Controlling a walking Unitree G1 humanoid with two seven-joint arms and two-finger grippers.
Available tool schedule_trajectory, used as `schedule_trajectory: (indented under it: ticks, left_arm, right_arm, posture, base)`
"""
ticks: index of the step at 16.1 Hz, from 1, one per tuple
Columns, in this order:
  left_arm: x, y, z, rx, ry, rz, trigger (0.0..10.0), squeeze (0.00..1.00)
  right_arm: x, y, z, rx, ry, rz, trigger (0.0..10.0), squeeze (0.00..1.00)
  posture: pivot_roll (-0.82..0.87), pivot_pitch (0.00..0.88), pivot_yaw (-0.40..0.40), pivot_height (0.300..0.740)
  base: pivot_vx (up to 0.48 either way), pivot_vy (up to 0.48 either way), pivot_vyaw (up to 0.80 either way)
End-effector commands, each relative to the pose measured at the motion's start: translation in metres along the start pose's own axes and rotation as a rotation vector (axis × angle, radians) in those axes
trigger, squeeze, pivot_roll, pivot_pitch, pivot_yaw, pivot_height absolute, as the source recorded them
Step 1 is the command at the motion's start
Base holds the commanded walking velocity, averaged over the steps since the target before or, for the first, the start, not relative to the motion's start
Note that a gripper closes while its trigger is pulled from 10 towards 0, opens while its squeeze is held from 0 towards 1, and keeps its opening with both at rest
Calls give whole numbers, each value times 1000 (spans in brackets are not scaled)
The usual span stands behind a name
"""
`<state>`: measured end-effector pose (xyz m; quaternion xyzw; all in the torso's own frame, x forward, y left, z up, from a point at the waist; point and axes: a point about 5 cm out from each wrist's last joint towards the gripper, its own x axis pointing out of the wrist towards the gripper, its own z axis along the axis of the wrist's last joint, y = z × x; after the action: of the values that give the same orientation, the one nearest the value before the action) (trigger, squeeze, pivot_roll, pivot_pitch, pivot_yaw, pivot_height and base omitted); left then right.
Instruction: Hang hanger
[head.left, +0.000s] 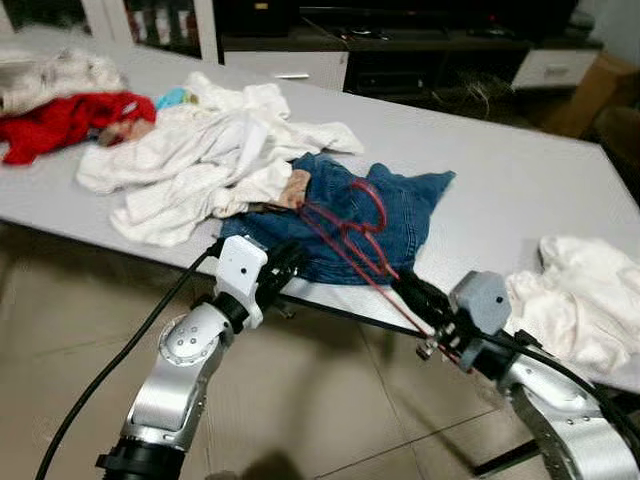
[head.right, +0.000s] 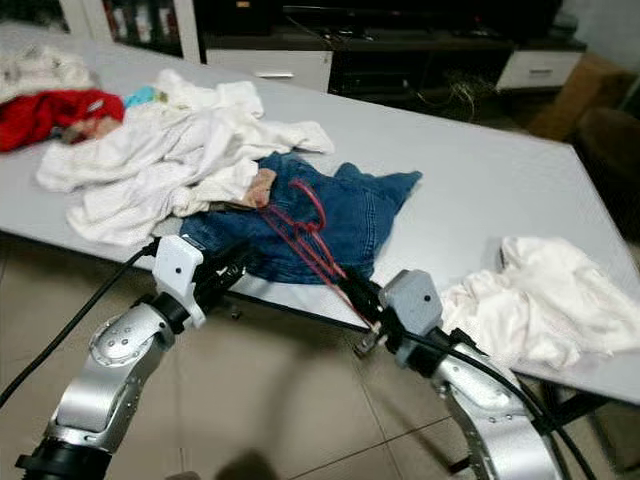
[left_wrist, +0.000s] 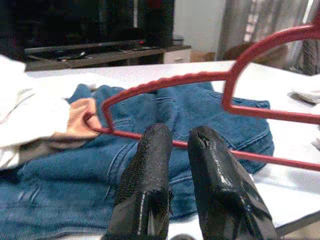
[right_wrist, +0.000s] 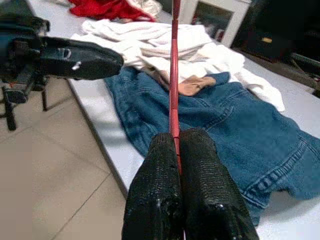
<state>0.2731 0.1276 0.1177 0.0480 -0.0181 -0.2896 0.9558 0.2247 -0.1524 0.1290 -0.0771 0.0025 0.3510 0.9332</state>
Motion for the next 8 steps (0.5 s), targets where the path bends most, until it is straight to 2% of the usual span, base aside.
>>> schedule_trajectory:
  ticks: [1, 8]
  left_arm:
    - [-3, -8, -1, 7, 2, -9, 10000, 0]
    - [-13, -11, -2, -1, 13, 16, 10000, 0]
  right_arm:
    - [-4, -4, 4, 15, -15, 9, 10000, 0]
    - [3, 0, 8, 38, -40, 46, 10000, 0]
  posture:
    - [135, 0, -154, 740]
    - [162, 0, -161, 740]
  base:
    - [0, 0, 0]
    - [0, 0, 0]
